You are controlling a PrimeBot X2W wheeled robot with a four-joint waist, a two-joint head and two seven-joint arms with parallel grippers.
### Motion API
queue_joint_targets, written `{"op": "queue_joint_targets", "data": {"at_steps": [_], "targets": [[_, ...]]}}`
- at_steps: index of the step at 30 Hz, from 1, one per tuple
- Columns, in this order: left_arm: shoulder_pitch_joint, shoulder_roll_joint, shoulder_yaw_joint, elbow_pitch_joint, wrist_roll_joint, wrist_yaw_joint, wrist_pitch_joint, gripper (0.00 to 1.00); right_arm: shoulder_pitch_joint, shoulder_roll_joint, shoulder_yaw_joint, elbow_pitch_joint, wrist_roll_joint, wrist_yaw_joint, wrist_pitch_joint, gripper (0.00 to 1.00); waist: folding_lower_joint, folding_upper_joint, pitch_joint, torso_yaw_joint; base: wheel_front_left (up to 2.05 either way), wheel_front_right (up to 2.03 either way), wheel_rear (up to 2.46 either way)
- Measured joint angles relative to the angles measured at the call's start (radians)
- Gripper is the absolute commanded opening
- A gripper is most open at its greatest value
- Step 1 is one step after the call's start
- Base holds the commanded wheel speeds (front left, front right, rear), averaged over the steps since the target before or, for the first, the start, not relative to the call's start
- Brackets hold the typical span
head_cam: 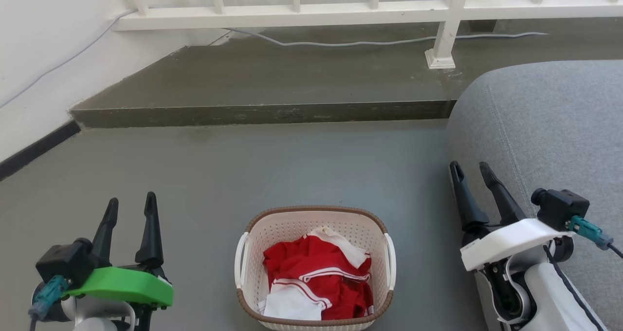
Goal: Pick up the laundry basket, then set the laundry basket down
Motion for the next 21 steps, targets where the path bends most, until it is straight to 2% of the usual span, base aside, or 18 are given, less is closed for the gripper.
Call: {"op": "queue_joint_targets", "data": {"at_steps": [11, 21], "targets": [[0.0, -0.001, -0.004, -0.007, 0.14, -0.01, -0.034, 1.0, -0.011, 0.0, 0.017, 0.001, -0.129, -0.001, -0.036, 1.0, 0.0, 0.0, 0.001, -0.002, 0.0, 0.0, 0.0], [-0.001, -0.009, 0.002, 0.001, 0.144, -0.019, -0.034, 1.0, -0.011, 0.007, 0.001, 0.015, -0.132, -0.001, -0.036, 1.0, 0.0, 0.0, 0.003, -0.004, 0.0, 0.0, 0.0]]}}
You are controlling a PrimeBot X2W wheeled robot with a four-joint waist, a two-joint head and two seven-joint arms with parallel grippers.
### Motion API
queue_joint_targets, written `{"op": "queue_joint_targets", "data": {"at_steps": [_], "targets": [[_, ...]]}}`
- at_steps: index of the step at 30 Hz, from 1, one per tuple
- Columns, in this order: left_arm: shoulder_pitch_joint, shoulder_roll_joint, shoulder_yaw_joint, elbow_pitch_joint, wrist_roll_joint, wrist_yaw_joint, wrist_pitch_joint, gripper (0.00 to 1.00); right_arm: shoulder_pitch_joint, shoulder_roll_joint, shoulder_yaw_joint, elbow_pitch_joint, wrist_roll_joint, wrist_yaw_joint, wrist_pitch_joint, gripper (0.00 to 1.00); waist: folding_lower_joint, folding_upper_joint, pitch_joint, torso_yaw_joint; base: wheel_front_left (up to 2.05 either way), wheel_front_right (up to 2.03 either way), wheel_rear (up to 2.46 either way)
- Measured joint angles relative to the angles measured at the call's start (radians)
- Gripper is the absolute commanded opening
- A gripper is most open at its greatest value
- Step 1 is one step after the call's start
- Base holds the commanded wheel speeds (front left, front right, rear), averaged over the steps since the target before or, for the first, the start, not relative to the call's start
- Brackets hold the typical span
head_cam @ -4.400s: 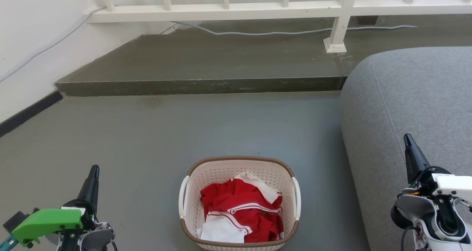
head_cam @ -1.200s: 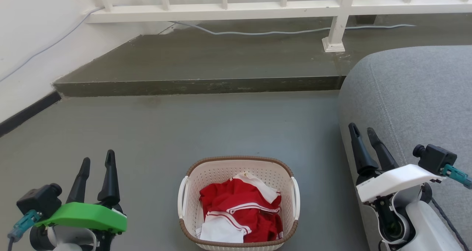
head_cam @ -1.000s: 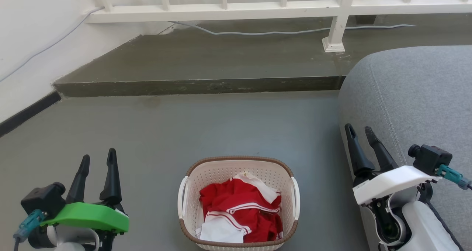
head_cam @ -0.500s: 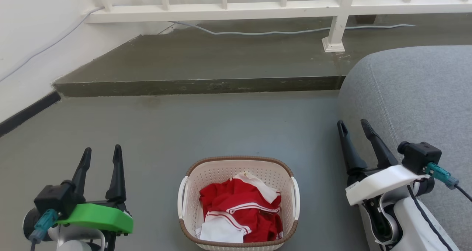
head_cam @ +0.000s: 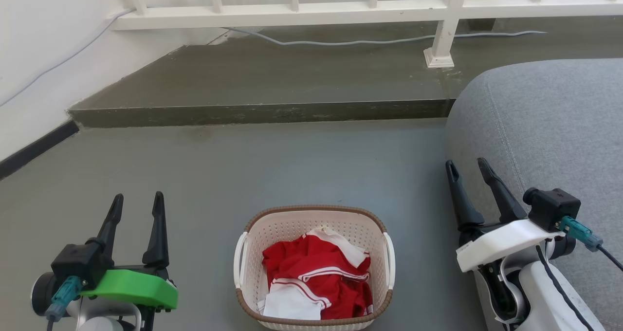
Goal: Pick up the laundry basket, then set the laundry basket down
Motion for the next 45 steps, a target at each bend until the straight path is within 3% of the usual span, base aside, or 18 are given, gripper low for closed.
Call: {"op": "queue_joint_targets", "data": {"at_steps": [18, 35, 45], "targets": [[-0.002, -0.006, 0.023, -0.02, 0.0, -0.012, 0.0, 1.0, -0.001, 0.014, -0.007, 0.003, -0.048, -0.009, 0.0, 1.0, 0.0, 0.0, 0.06, -0.017, 0.0, 0.0, 0.0], [-0.111, 0.016, 0.015, -0.019, -0.008, -0.025, 0.0, 1.0, -0.063, 0.025, -0.038, 0.026, -0.053, -0.041, 0.0, 1.0, 0.0, 0.0, 0.274, -0.05, 0.0, 0.0, 0.0], [-0.211, 0.054, -0.049, 0.066, -0.023, -0.026, -0.003, 1.0, -0.138, 0.042, -0.046, 0.11, -0.051, -0.045, -0.001, 1.0, 0.0002, 0.0, 0.416, -0.062, 0.0, 0.0, 0.0]]}}
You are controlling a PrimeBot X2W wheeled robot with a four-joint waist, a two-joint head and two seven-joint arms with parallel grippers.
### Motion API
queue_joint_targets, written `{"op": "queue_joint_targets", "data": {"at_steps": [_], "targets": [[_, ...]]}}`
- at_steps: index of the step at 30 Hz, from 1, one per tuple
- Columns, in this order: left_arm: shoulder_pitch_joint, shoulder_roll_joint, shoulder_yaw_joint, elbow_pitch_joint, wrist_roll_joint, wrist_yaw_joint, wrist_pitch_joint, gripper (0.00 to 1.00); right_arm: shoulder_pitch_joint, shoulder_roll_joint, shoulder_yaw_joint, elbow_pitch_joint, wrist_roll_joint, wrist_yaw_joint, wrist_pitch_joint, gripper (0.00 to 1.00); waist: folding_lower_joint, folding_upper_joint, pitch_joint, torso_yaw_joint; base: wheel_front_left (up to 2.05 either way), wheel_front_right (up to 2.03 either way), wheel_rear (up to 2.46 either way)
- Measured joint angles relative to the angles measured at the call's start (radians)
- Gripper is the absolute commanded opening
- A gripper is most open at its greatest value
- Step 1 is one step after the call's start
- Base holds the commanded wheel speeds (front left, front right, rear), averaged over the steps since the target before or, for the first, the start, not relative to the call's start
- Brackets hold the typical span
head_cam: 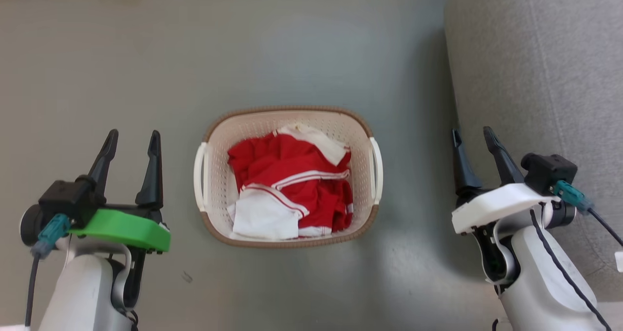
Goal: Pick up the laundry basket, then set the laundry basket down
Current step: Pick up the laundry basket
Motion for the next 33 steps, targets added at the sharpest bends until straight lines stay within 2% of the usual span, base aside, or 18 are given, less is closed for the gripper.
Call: {"op": "queue_joint_targets", "data": {"at_steps": [10, 26, 33], "targets": [[-0.126, 0.048, -0.096, 0.132, -0.05, 0.0, 0.005, 1.0, -0.11, 0.012, 0.047, 0.162, 0.01, 0.012, 0.002, 1.0, 0.0001, 0.0, 0.145, -0.006, 0.0, 0.0, 0.0], [-0.376, 0.059, -0.198, 0.374, -0.178, 0.0, 0.102, 1.0, -0.377, 0.014, 0.132, 0.385, 0.021, 0.038, 0.053, 1.0, 0.0, 0.0, 0.361, -0.003, 0.0, 0.0, 0.0], [-0.456, 0.069, -0.259, 0.446, -0.223, 0.0, 0.132, 1.0, -0.448, 0.013, 0.211, 0.439, 0.101, 0.049, 0.082, 1.0, -0.0001, 0.0, 0.435, -0.003, 0.0, 0.0, 0.0]]}}
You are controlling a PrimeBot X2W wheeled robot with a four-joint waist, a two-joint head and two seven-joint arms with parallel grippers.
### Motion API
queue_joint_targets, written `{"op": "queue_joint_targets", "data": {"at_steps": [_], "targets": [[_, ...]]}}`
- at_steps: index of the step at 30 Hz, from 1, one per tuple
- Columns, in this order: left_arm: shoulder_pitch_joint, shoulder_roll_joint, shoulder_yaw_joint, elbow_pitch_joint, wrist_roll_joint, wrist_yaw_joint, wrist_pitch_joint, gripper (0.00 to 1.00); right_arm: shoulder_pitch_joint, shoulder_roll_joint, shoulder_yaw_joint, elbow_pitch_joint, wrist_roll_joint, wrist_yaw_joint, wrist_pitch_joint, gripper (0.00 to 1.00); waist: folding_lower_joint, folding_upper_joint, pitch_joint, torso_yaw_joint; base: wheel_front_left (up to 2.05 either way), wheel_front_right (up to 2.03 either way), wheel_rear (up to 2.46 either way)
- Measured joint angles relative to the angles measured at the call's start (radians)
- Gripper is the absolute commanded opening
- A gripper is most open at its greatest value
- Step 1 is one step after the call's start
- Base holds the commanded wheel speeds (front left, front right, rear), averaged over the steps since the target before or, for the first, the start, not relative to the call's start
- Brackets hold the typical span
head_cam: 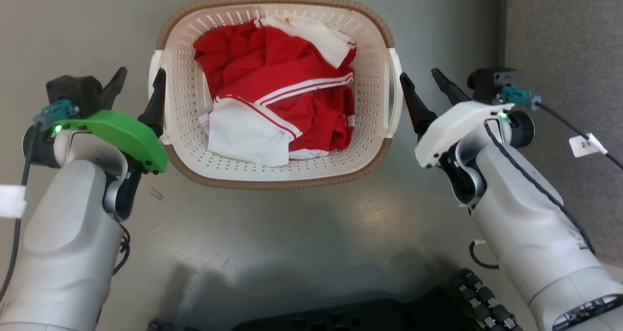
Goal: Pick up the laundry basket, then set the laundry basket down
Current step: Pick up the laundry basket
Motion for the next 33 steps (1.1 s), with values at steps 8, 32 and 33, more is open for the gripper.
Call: {"op": "queue_joint_targets", "data": {"at_steps": [8, 32, 33], "targets": [[-0.054, -0.004, -0.072, 0.069, -0.028, 0.0, 0.033, 1.0, -0.058, -0.001, 0.061, 0.052, 0.088, 0.0, 0.018, 1.0, 0.0, 0.0, 0.065, 0.005, 0.0, 0.0, 0.0], [-0.171, -0.025, -0.209, 0.172, -0.15, 0.001, 0.032, 0.0, -0.174, -0.001, 0.197, 0.132, 0.228, -0.021, 0.005, 0.0, -0.0001, 0.0, 0.134, 0.029, 0.0, 0.0, 0.0], [-0.171, -0.029, -0.214, 0.178, -0.16, 0.001, 0.026, 0.0, -0.175, 0.0, 0.202, 0.137, 0.234, -0.021, 0.001, 0.0, -0.0001, 0.0, 0.131, 0.029, 0.0, 0.0, 0.0]]}}
